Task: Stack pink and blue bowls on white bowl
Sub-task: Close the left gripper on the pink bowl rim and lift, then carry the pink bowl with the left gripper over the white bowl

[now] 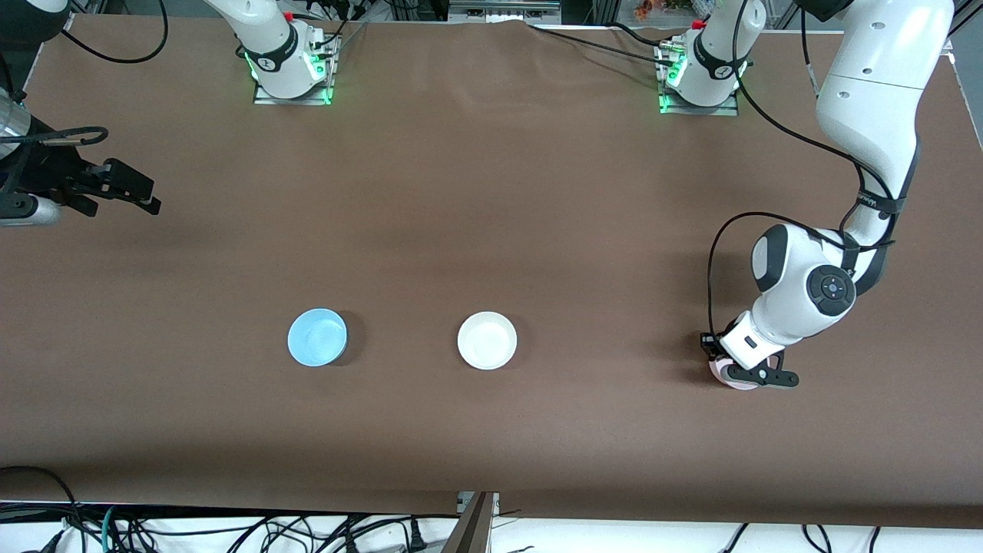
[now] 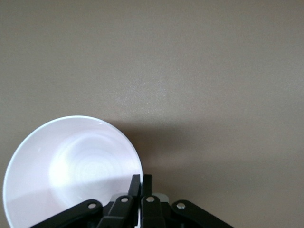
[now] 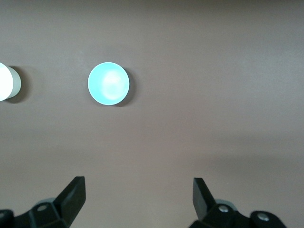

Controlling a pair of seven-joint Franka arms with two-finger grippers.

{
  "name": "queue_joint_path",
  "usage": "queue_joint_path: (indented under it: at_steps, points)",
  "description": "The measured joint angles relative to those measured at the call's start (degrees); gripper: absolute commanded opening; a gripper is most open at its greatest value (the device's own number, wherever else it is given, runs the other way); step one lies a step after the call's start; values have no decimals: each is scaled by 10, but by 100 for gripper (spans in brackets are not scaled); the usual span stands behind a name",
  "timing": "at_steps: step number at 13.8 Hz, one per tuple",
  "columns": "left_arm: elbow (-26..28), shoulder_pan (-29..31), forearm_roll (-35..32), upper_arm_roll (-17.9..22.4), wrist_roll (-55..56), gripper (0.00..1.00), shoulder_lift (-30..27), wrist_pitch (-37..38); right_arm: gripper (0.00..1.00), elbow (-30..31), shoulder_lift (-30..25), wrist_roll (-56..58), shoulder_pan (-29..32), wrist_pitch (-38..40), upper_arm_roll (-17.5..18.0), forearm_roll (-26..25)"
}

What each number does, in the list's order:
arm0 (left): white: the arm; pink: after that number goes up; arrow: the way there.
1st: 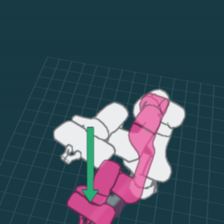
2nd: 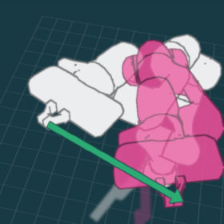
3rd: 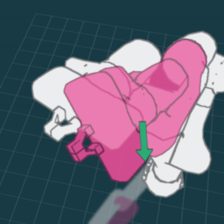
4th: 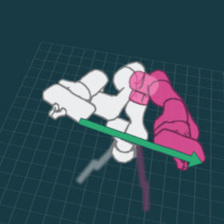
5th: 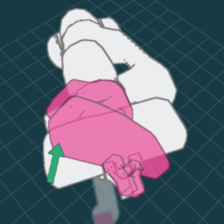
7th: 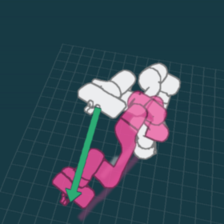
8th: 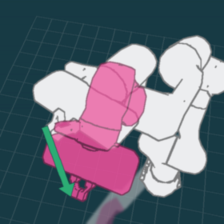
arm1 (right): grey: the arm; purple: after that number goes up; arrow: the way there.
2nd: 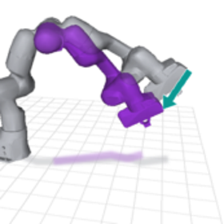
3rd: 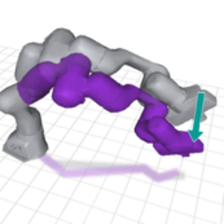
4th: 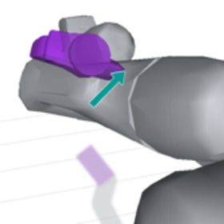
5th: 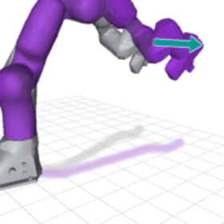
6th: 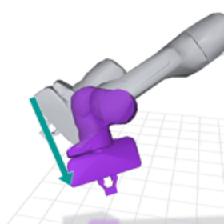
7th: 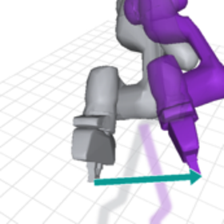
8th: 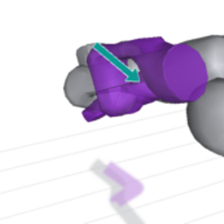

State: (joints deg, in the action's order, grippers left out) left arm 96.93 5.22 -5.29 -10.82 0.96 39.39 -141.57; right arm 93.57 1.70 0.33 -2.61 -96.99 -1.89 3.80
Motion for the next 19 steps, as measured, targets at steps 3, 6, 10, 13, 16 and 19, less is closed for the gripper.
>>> queue_joint_path:
  at_steps: [3, 6, 10, 13, 16, 19]
  points:
    - [0, 0, -1, 0, 0, 0, -1, 0, 100, -3, 0, 0, 0, 0, 0, 0]
    - [-1, -2, -1, -1, 2, 0, -8, 0, 100, -3, 0, 0, 0, 0, 0, 0]
    - [-10, -13, -1, -5, 48, 0, -29, 5, 100, -3, 0, 0, 0, 0, 0, 0]
    - [-14, -38, -1, -6, 107, 0, -49, 32, 100, -3, 2, 0, 0, 0, 0, 0]
    - [-31, -68, -1, -7, 187, 0, -69, 77, 100, -3, 3, 0, 0, 0, 0, 0]
    - [-83, -110, -6, -7, 264, 0, -78, 160, 100, -3, 3, 0, 0, 0, -1, 0]
